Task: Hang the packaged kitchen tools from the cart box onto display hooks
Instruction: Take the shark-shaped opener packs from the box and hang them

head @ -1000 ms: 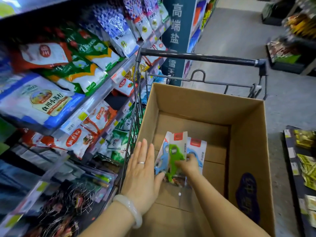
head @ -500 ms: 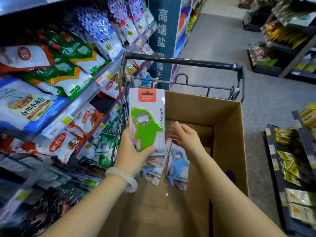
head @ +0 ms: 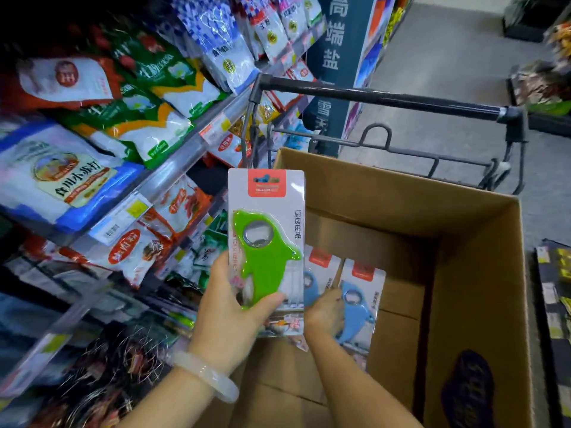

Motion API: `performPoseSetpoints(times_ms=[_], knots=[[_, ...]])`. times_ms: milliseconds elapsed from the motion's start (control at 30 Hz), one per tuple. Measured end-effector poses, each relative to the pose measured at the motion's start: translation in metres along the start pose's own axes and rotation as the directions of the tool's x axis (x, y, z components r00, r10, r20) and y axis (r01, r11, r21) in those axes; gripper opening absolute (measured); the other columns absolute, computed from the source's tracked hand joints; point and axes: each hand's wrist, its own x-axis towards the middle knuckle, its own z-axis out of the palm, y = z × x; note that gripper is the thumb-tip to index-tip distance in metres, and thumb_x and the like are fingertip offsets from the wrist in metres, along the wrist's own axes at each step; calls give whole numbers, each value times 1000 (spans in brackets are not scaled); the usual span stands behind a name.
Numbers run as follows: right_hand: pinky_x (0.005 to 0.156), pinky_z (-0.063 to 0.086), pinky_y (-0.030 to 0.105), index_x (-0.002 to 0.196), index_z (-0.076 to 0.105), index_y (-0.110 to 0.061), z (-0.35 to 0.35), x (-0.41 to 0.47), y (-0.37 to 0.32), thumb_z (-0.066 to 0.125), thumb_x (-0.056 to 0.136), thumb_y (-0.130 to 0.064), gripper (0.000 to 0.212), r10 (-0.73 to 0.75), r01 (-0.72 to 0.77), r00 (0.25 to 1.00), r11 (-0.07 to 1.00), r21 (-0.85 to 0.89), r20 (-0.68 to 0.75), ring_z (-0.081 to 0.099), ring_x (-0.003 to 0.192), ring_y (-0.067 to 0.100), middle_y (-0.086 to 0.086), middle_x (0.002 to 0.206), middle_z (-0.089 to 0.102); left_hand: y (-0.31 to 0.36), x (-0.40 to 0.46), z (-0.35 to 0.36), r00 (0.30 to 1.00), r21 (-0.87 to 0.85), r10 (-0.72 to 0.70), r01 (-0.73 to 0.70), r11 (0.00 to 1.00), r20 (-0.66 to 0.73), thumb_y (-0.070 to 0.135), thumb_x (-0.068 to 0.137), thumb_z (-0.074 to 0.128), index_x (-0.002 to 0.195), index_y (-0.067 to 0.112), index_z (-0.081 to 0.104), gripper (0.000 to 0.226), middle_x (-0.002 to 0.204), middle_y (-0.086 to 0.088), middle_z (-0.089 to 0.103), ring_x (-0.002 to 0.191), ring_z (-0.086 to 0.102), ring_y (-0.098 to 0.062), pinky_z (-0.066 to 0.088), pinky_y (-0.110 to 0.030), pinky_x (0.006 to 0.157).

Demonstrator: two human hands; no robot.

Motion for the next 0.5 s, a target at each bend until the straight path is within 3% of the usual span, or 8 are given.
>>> performPoseSetpoints(times_ms=[100,233,333,433,500], knots=[[93,41,43,121,42,5,1,2,5,60,83,-4,43,-71,62,996,985,161,50,51,114,39,25,124,52,0,0,0,1000,-3,2,-2,1000,-3,6,67,80,122,21,44,67,112,20,60,97,58,13,45,-3,78],[90,50,45,126,38,-12,-9,7,19,65,78,-2,56,-139,88,980,943,320,142,61,101,35,14,120,61,6,-1,1,1000,-13,-16,16,1000,-21,8,68,80,120,33,37,71,107,31,52,89,54,23,42,1,74],[80,54,43,116,42,-11,-47,2,13,64,79,5,46,-147,66,981,868,491,129,63,91,31,8,109,61,9,-6,-5,999,-40,-33,32,999,-29,8,69,80,120,35,35,72,106,31,49,93,52,16,45,-12,81],[67,55,32,119,42,-6,-96,-28,0,63,80,8,47,-343,233,936,772,592,78,62,79,16,7,104,59,10,-16,-20,998,-65,-25,22,998,-49,6,70,79,120,34,36,72,106,27,52,93,54,13,45,-5,75],[67,58,29,121,44,-6,-119,-58,-13,64,79,9,49,-488,350,871,693,630,53,64,83,14,8,108,62,13,-28,-36,997,-76,-4,-2,997,-77,4,70,78,121,31,37,71,104,28,52,85,55,18,43,1,69]])
